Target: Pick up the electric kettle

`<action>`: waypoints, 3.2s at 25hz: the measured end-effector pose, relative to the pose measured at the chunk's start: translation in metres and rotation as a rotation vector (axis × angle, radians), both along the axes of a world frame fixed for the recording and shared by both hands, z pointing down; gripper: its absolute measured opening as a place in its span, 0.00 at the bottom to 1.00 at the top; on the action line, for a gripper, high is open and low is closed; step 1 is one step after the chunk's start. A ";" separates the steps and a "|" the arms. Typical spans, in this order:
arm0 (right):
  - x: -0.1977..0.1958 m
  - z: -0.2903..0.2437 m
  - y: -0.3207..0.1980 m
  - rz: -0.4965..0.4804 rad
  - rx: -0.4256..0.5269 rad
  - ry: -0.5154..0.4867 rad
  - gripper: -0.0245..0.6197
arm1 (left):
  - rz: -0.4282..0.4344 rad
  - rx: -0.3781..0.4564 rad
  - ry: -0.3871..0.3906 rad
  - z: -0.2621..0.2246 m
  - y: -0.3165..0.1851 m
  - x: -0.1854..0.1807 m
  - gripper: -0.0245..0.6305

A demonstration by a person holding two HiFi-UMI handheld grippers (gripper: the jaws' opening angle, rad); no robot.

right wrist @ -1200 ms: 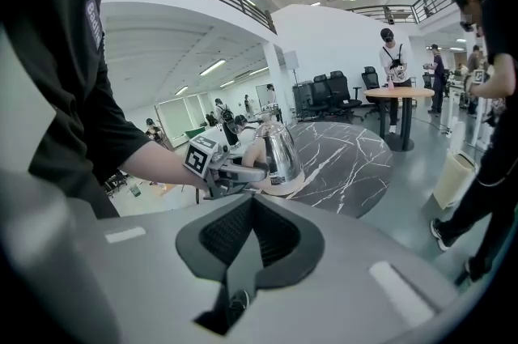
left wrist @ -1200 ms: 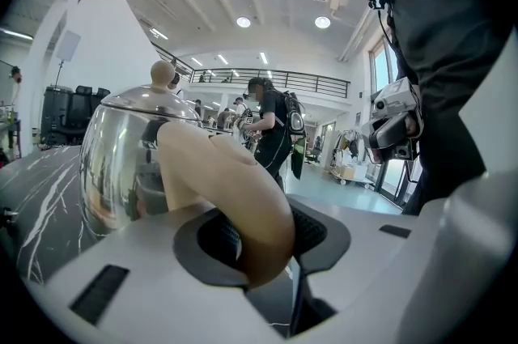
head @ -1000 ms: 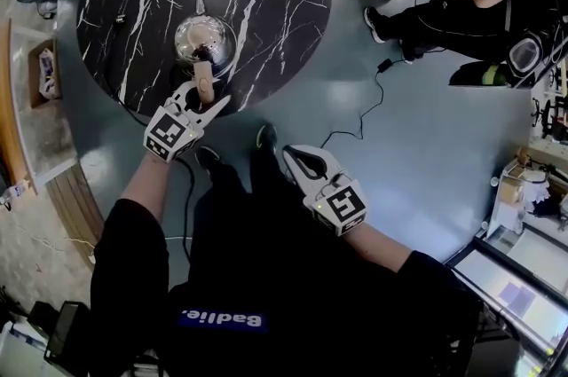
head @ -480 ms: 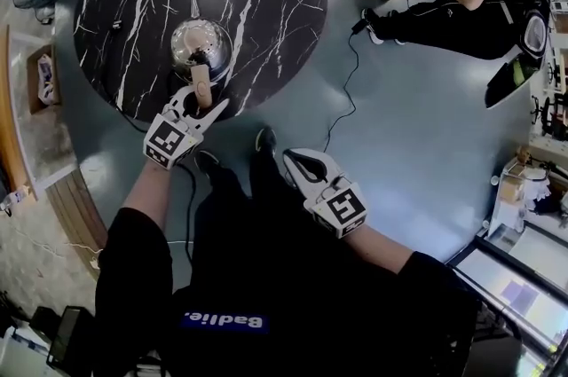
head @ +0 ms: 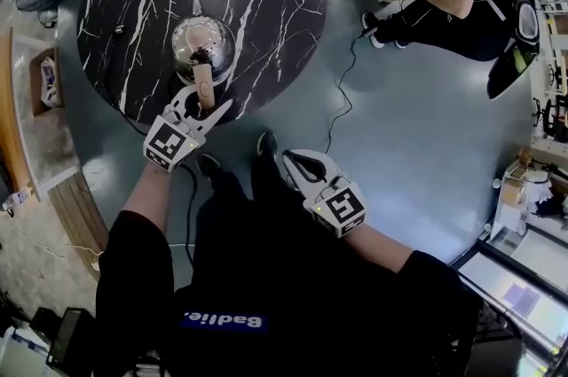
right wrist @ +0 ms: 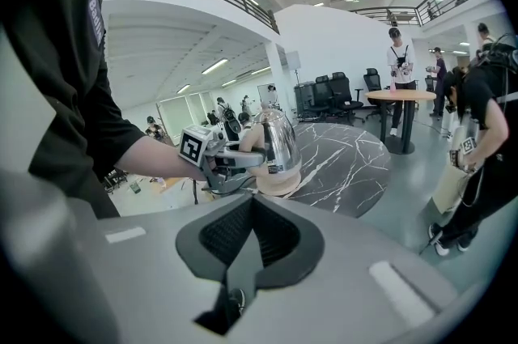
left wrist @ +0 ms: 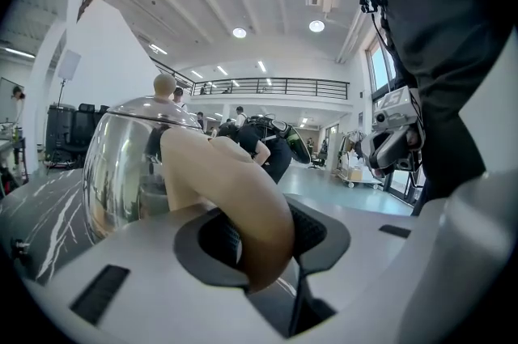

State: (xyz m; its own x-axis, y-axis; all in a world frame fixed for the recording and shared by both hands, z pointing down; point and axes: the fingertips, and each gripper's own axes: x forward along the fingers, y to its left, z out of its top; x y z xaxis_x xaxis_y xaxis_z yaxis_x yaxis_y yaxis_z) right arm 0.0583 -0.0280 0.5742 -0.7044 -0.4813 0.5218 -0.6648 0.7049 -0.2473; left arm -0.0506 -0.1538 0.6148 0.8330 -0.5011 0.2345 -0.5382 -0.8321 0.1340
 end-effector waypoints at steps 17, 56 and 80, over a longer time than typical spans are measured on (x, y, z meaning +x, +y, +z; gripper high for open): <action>-0.016 -0.059 -0.023 -0.012 0.137 -0.110 0.04 | -0.013 -0.025 -0.013 -0.084 0.037 0.015 0.22; -0.039 -0.137 -0.039 -0.058 0.309 -0.193 0.04 | -0.080 -0.023 0.094 -0.211 0.135 0.033 0.23; -0.049 -0.132 -0.024 -0.097 0.321 -0.184 0.04 | -0.090 -0.043 0.094 -0.201 0.148 0.030 0.23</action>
